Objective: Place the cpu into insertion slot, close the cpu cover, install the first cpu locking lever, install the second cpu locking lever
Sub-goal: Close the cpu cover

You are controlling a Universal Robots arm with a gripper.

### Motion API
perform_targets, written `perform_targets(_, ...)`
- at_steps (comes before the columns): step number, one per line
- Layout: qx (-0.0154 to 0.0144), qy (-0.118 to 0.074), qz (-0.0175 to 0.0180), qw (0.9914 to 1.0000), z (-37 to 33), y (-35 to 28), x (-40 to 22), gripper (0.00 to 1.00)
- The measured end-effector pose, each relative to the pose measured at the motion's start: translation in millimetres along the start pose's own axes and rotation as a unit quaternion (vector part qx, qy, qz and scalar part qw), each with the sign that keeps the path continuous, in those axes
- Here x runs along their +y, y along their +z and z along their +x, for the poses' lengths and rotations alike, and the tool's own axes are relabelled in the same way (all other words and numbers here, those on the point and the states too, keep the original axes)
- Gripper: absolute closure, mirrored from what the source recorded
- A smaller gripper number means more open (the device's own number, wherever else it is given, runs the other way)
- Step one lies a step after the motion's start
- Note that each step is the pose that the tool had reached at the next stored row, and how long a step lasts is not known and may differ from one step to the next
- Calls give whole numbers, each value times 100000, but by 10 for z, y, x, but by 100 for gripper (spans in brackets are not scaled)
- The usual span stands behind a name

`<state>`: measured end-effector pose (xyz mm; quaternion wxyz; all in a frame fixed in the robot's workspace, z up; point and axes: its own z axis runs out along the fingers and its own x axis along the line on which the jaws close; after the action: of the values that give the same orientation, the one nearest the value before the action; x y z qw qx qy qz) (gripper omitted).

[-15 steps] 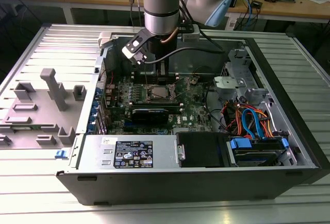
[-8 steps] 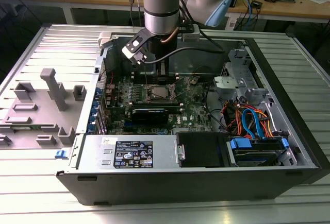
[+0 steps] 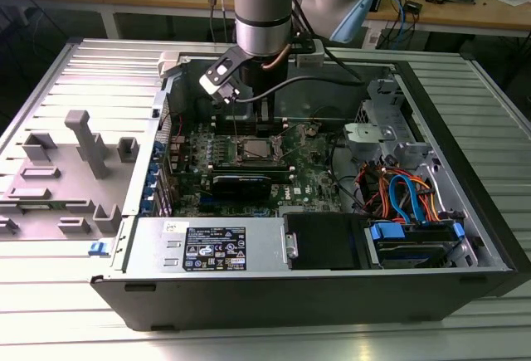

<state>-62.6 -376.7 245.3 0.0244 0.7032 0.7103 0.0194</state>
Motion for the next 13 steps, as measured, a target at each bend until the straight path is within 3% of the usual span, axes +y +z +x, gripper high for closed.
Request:
perform_targets(2,-8,-2,7,100000,1,-6,1,89)
perform_targets(8,-4,-8,2,100000,-1,-102,7,89)
perform_targets(13,2,-5,-2,100000,-1,-111,7,89)
